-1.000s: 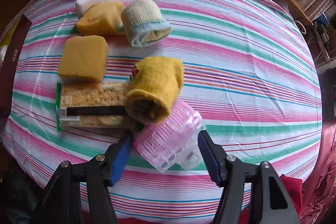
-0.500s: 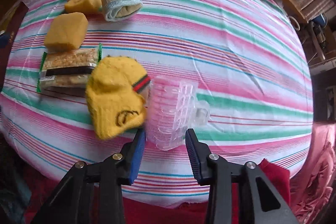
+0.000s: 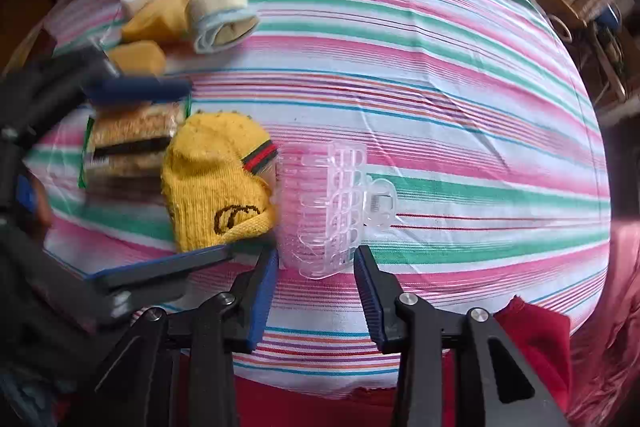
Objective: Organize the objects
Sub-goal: 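Grasp the pink hair roller with the right gripper while the left gripper grasps the yellow knitted sock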
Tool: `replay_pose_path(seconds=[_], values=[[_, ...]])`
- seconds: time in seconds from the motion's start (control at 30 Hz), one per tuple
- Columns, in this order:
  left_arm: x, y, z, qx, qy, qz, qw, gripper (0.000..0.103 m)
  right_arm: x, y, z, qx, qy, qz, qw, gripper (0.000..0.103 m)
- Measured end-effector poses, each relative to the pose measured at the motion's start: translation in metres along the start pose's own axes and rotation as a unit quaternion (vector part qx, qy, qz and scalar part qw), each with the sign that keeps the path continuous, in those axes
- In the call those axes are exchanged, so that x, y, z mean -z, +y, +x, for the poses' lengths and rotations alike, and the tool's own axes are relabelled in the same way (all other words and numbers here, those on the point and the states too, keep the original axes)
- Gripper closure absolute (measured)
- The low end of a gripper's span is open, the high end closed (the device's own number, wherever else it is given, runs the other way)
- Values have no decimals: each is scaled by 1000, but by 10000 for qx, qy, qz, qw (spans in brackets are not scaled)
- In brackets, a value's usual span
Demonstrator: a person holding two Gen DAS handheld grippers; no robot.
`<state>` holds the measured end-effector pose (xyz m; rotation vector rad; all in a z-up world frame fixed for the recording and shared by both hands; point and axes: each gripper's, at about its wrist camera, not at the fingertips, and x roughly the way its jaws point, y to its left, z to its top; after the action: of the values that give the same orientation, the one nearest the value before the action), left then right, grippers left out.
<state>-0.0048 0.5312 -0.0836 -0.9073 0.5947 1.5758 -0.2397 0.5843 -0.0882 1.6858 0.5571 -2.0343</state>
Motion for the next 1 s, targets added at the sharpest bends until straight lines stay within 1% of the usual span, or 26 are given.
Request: replay_pose_path(seconds=[0.03,0.07,0.1,0.13,0.2,0.23,0.37,0.4,0.43,0.47,0.53,0.6,0.67,0.73,0.8,0.87,0.9,0.97,1.0], values=[[2,-1,5,-39,54,58,10000,42,-1,1,0,-27,-15,-6,10000,63],[3,-2,6,-72,42,96,9999,44,0,2,-1,-7,-21,-29,10000,63],[4,-1,6,-48,7,67,10000,53,0,2,-1,75,0,-34,10000,63],[4,0,3,-16,-46,-40,10000,59,0,0,-1,95,11,-22,10000,63],[5,3,-3,57,-129,-135,9998,63,-1,2,-2,86,37,55,9999,63],[7,1,-7,100,-152,-89,9998,63,-4,8,-1,124,89,77,9999,63],[14,-7,-13,39,-152,67,9999,66,-11,16,1,291,234,33,9993,51],[16,-10,-17,35,-192,88,9998,69,-15,16,3,344,270,50,9990,51],[16,-9,-21,49,-220,98,9997,72,-19,20,6,400,294,26,9988,53],[17,-11,-26,69,-267,92,9996,73,-21,22,8,409,330,-33,9986,62],[22,-13,-39,131,-388,23,9992,78,-21,23,7,305,293,-16,9991,62],[27,-13,-52,280,-525,-46,9982,78,-19,19,5,275,217,117,9993,63],[32,-15,-63,274,-603,-69,9978,79,-19,12,3,208,175,358,9990,64],[40,-16,-77,346,-714,-154,9967,79,-16,0,-1,199,118,527,9983,66],[51,-15,-95,312,-828,-321,9956,79,-23,-6,-3,243,61,674,9974,66],[59,-10,-111,278,-970,-483,9937,79,-22,-14,-8,305,-59,861,9958,66],[67,-9,-124,220,-1088,-578,9921,78,-32,-16,-11,316,-120,923,9952,66],[80,-6,-144,119,-1201,-773,9897,78,-26,-21,-24,312,-466,1028,9931,66],[92,-3,-159,-30,-1300,-898,9874,78,-24,-21,-28,359,-574,1056,9921,66]])
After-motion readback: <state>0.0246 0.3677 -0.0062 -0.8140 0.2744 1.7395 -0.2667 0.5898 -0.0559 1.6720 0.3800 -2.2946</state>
